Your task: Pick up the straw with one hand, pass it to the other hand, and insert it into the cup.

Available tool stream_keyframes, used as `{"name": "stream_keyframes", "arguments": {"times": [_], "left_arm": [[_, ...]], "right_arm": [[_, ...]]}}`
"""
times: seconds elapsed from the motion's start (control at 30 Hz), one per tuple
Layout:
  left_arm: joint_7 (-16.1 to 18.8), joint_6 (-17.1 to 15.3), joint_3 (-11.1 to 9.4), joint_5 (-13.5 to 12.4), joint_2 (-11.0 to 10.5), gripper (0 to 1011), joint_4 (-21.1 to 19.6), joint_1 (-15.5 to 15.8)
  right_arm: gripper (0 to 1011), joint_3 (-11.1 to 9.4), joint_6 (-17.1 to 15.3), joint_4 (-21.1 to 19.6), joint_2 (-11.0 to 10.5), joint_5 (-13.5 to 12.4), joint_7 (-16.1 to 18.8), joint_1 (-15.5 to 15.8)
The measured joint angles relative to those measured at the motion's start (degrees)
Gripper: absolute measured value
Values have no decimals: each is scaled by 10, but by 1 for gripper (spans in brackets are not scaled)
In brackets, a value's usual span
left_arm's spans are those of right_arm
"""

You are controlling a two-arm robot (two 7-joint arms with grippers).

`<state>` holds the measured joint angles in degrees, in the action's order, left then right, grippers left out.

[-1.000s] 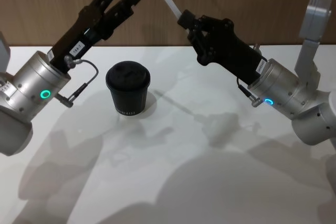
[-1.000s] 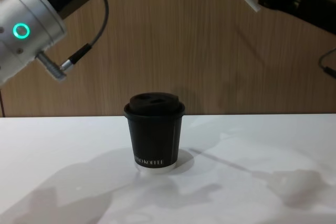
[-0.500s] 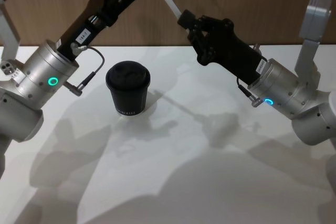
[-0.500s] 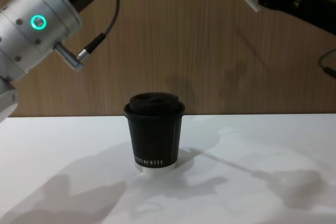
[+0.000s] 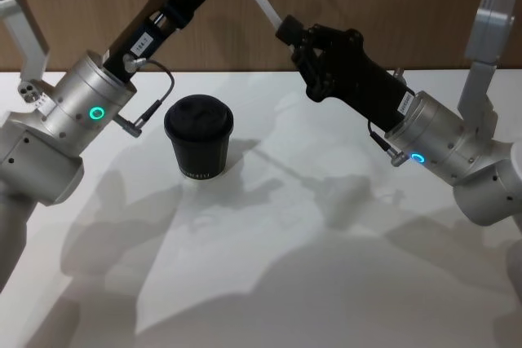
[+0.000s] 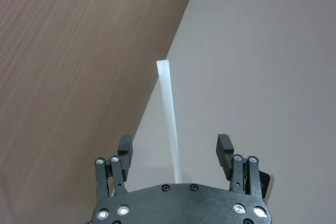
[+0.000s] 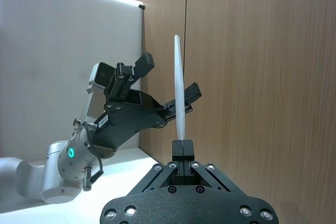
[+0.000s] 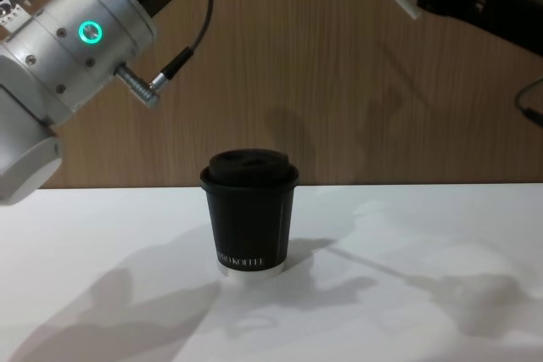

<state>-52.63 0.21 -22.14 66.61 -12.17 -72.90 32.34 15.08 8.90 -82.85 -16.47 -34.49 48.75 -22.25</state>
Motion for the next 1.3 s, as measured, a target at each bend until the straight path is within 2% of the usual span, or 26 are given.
{"name": "stream_keyframes", "arguments": {"times": [0.7, 0.9, 0.93, 1.07, 1.1, 1.3], "left_arm": [[-25, -3, -18, 17, 16, 990, 40, 31], [-28, -3, -23, 19, 17, 850, 42, 34], [-28, -3, -24, 20, 17, 795, 42, 35], [-29, -1, -25, 20, 17, 728, 41, 36], [-29, -1, -26, 21, 16, 660, 41, 36], [-29, 3, -29, 23, 15, 460, 40, 37]], "right_arm": [[0, 0, 0, 0, 0, 0, 0, 0], [0, 0, 0, 0, 0, 0, 0, 0], [0, 0, 0, 0, 0, 0, 0, 0], [0, 0, 0, 0, 0, 0, 0, 0], [0, 0, 0, 0, 0, 0, 0, 0], [0, 0, 0, 0, 0, 0, 0, 0]]}}
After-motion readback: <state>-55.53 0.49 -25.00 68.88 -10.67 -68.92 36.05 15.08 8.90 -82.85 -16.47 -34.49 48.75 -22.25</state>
